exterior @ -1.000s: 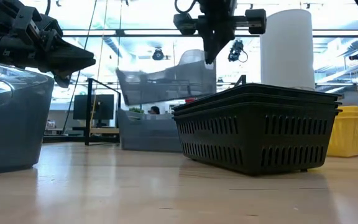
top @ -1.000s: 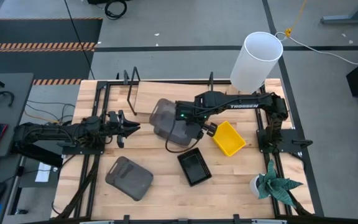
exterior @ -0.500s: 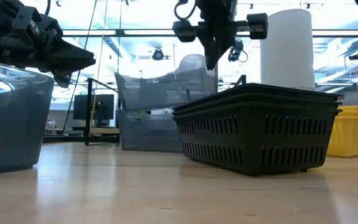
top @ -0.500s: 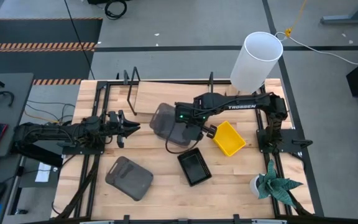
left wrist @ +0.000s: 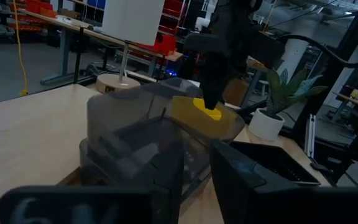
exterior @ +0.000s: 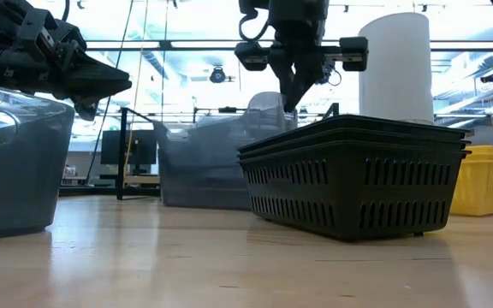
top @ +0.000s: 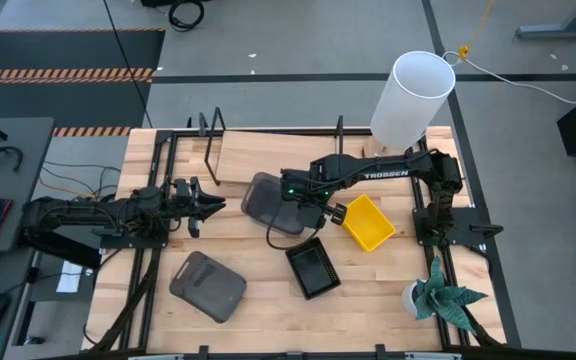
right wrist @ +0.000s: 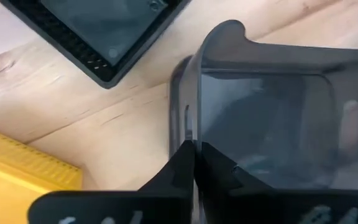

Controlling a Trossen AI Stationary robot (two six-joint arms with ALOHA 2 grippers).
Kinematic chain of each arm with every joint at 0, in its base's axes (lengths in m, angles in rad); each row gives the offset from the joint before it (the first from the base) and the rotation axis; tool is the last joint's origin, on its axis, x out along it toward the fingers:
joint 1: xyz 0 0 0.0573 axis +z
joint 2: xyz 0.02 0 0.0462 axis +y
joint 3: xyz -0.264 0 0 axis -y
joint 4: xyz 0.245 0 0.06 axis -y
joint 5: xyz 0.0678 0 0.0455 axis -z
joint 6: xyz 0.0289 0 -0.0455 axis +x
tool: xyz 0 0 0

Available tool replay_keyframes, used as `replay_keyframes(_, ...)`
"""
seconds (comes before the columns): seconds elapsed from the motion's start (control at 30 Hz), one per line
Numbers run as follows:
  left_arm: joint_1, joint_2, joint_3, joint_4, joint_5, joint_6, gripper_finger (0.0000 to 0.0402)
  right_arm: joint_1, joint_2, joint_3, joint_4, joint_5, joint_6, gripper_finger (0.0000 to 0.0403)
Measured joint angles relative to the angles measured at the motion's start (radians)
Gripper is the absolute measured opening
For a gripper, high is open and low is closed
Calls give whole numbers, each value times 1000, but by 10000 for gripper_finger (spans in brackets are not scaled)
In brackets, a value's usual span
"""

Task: Stack baskets on shelf by color
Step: Stack the middle black bin on the top black bin, then stack the bottom black bin on the top black bins

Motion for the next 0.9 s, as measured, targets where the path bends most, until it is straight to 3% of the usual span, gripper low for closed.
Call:
replay_keyframes(0.37, 0, 0, 0, 0, 0, 0, 91, 2, 0, 0, -2, 17, 151, 66)
replay_keyframes(0.6, 0, 0, 0, 0, 0, 0, 91, 51, -12, 26, 0, 126, 180, 84)
replay_keyframes(0.9, 0, 0, 0, 0, 0, 0, 91, 99, -19, 74, 128, -73, 271, 83)
